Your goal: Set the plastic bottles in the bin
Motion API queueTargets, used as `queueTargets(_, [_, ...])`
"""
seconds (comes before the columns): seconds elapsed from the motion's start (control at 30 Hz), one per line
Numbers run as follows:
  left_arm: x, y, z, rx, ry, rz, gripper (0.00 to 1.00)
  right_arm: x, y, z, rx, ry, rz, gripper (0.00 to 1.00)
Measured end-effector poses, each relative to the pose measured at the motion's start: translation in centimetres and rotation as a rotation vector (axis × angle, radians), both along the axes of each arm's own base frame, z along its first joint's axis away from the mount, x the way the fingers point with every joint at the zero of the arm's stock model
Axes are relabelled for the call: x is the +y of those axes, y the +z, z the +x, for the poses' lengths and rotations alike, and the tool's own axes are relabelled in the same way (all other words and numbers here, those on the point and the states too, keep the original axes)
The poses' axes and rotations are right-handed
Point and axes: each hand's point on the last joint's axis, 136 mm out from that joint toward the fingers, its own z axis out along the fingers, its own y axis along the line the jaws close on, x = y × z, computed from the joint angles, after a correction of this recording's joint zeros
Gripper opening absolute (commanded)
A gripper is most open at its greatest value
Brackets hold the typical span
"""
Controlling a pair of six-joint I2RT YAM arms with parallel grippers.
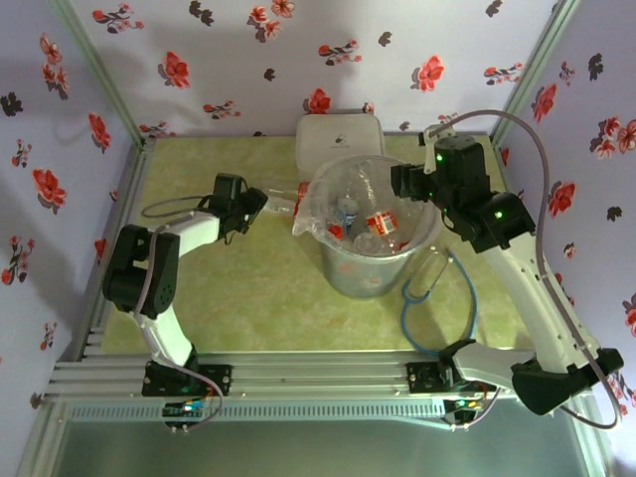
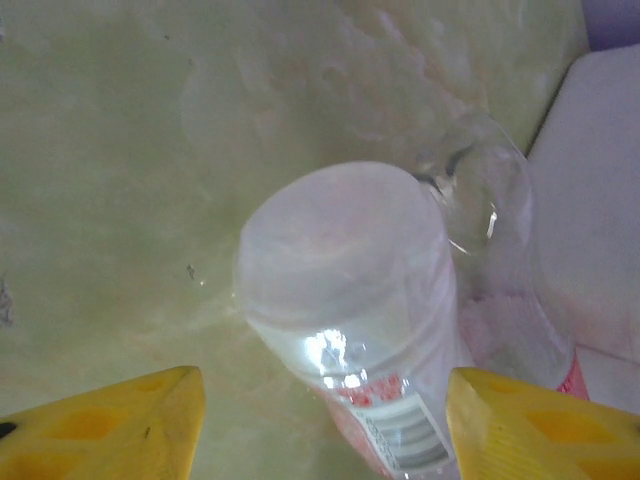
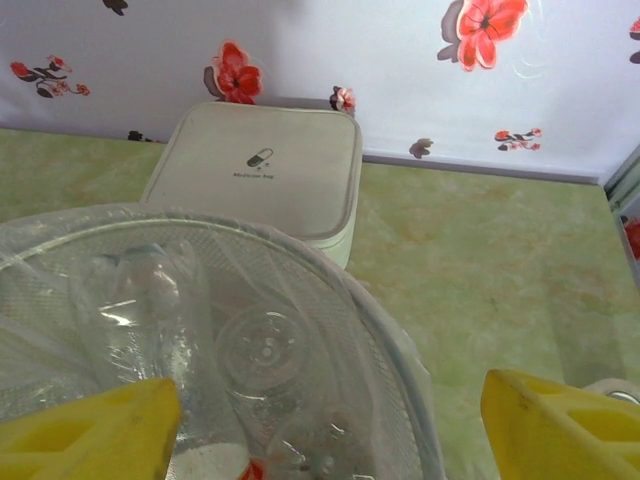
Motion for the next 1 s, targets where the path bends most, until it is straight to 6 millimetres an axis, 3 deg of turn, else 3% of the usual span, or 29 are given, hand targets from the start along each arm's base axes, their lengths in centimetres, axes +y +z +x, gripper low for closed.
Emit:
queueTargets(0.13, [-0.7, -1.0, 0.4, 0.014, 0.008, -0.004, 0.52, -0.8, -0.5, -0.2, 0.002, -0.015, -0.006, 0.79])
queueTargets(0.37, [-0.7, -0.4, 0.5, 0.005, 0.02, 0.023, 0.44, -2.2, -1.6, -0.2, 0.016, -0.051, -0.007, 0.79])
queueTargets(0.47, [0.0, 0.7, 0.1, -0.001, 0.027, 0.057, 0.42, -2.7, -1.7, -0.3, 0.012, -0.059, -0.001, 0.79])
queueTargets(0.57, [0.8, 3.2, -0.2, -0.041, 0.036, 0.09, 0.4, -3.0, -1.6, -0.3, 0.003, -0.063, 0.006, 0.79])
queueTargets(0.67, [1.4, 5.9, -0.4, -0.096, 0.048, 0.104, 0.48, -3.1, -1.6, -0.3, -0.001, -0.061, 0.013, 0.8])
queueTargets(0.77, [1.5, 6.8, -0.2, -0.12, 0.055, 0.101, 0.69, -3.2, -1.6, -0.3, -0.005, -0.058, 0.02, 0.79])
queueTargets(0.87, [1.2, 5.4, 0.0, -0.093, 0.056, 0.101, 0.8, -3.1, -1.7, -0.3, -0.005, -0.053, 0.026, 0.8])
queueTargets(1.0, [0.1, 2.2, 0.9, -0.034, 0.045, 0.106, 0.81, -3.3, -1.5, -0.5, -0.012, -0.055, 0.029, 0.8])
